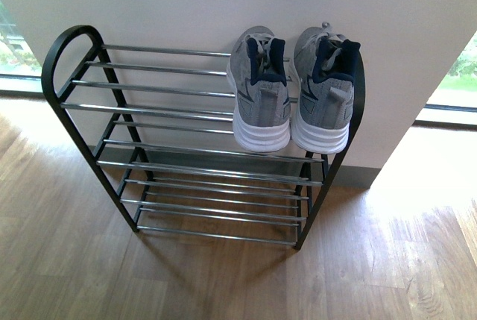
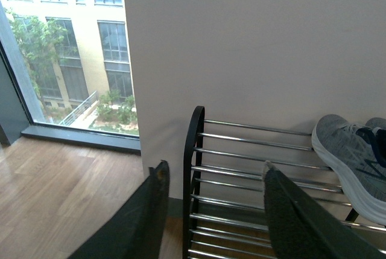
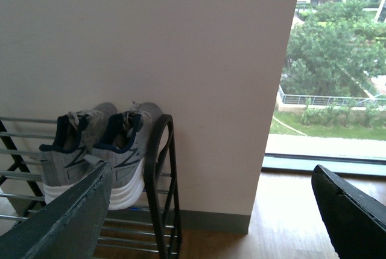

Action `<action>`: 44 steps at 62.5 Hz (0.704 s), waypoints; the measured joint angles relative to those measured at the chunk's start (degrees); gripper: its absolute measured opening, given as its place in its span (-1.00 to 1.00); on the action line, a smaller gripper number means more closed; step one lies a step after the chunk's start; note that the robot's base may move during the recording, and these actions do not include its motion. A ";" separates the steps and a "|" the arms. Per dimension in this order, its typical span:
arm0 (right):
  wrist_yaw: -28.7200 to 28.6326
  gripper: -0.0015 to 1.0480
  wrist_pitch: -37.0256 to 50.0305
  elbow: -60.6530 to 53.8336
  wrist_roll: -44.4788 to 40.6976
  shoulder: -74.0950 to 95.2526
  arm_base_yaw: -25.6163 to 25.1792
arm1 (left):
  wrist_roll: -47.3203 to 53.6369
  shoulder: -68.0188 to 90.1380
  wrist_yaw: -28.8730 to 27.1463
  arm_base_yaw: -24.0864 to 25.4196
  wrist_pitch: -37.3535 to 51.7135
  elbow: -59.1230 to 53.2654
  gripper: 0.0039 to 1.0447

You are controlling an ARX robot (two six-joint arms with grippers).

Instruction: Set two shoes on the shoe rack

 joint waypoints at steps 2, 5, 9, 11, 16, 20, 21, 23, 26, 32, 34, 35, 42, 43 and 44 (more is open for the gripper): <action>0.00 0.82 0.00 0.00 0.00 0.00 0.00 | 0.00 0.00 0.00 0.00 0.00 0.00 0.27; 0.00 0.82 0.00 0.00 0.00 0.00 0.00 | 0.00 0.00 0.00 0.00 0.00 0.00 0.44; 0.00 0.82 0.00 0.00 0.00 0.00 0.00 | 0.00 0.00 0.00 0.00 0.00 0.00 0.68; 0.00 0.82 0.00 0.00 0.00 0.00 0.00 | 0.00 -0.02 0.00 0.00 0.00 0.00 0.78; -0.02 0.82 0.00 0.00 0.00 0.00 0.00 | 0.13 -0.02 0.00 0.00 0.00 0.00 0.82; -0.04 0.82 0.00 0.00 0.00 0.00 0.00 | 0.13 -0.02 -0.02 0.00 0.00 0.00 0.82; -0.04 0.82 0.00 0.00 0.00 0.00 0.00 | 0.13 -0.02 -0.02 0.00 0.00 0.00 0.83; -0.02 0.82 0.00 0.00 0.00 0.00 0.00 | 0.13 -0.02 -0.02 0.00 0.00 0.00 0.83; -0.02 0.82 0.00 0.00 0.00 0.00 0.00 | 0.13 -0.02 0.00 0.00 0.00 0.00 0.83; -0.07 0.82 -0.02 0.00 0.00 0.00 0.00 | 0.13 -0.02 -0.02 0.00 0.00 0.00 0.83; -0.04 0.82 -0.02 0.00 0.00 0.00 0.00 | 0.13 -0.04 -0.02 0.00 0.00 0.00 0.83; -0.04 0.82 -0.02 0.00 0.02 0.00 0.00 | 0.15 -0.04 0.00 0.00 0.00 0.00 0.83; -0.04 0.82 -0.02 0.00 0.00 0.00 0.00 | 0.15 -0.04 0.00 0.00 0.00 0.00 0.83; 0.00 0.82 -0.02 0.00 0.00 0.00 0.00 | 0.15 -0.04 0.00 0.00 0.00 0.00 0.83; -0.04 0.82 -0.02 0.00 0.00 0.00 0.00 | 0.13 -0.04 0.00 0.00 -0.02 0.00 0.83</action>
